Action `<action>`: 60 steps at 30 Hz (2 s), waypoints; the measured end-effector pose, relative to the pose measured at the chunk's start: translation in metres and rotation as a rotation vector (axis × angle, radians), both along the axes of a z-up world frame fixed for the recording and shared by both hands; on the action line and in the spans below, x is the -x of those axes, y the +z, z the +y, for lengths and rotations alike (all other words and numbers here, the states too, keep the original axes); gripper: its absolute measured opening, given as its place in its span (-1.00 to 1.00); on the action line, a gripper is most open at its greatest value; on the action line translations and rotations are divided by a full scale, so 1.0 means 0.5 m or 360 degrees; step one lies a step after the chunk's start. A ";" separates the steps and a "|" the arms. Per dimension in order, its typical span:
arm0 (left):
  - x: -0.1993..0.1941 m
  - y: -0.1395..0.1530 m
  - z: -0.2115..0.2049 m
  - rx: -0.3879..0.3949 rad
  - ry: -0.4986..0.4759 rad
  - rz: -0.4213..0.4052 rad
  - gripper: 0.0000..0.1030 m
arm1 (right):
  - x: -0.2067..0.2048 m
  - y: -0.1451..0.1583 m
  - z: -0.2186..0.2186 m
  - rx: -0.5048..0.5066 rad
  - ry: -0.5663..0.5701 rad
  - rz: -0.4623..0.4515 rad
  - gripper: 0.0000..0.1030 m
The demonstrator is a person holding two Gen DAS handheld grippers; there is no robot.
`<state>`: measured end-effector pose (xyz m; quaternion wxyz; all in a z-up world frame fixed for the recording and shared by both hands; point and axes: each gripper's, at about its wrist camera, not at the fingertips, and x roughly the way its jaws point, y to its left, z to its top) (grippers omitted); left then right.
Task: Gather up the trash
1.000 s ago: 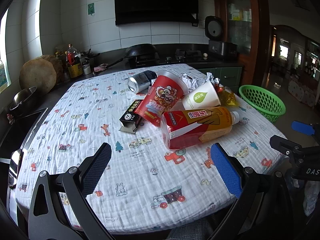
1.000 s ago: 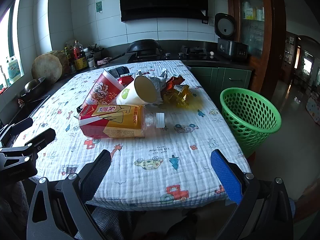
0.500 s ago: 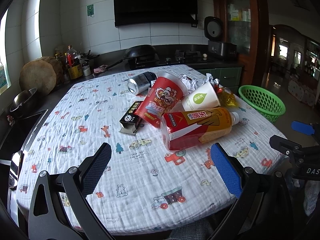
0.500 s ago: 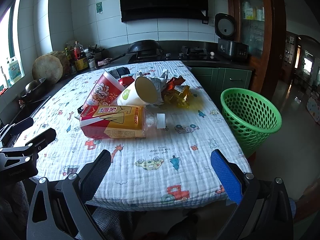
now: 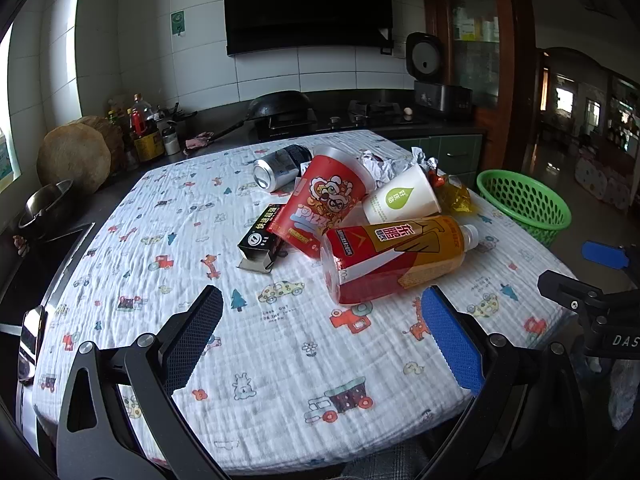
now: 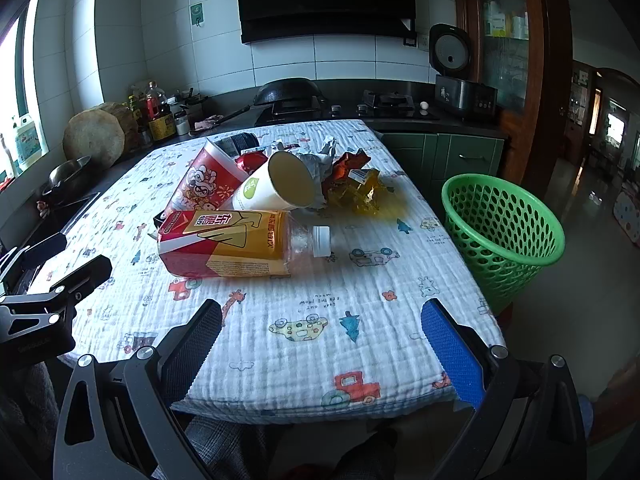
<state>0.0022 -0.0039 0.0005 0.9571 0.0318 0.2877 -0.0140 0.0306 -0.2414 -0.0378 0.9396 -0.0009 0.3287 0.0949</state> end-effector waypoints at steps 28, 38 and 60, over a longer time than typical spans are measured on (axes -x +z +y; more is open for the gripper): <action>-0.029 -0.005 0.005 -0.0016 0.0006 0.0013 0.90 | -0.030 -0.002 0.009 -0.0004 0.0028 0.0004 0.88; -0.051 -0.005 0.013 -0.0021 0.0013 0.0025 0.90 | -0.049 -0.002 0.014 -0.0009 0.0052 0.0008 0.88; -0.148 0.043 0.065 -0.0041 -0.0072 -0.0024 0.90 | -0.201 0.053 0.039 -0.0187 0.0344 0.0072 0.86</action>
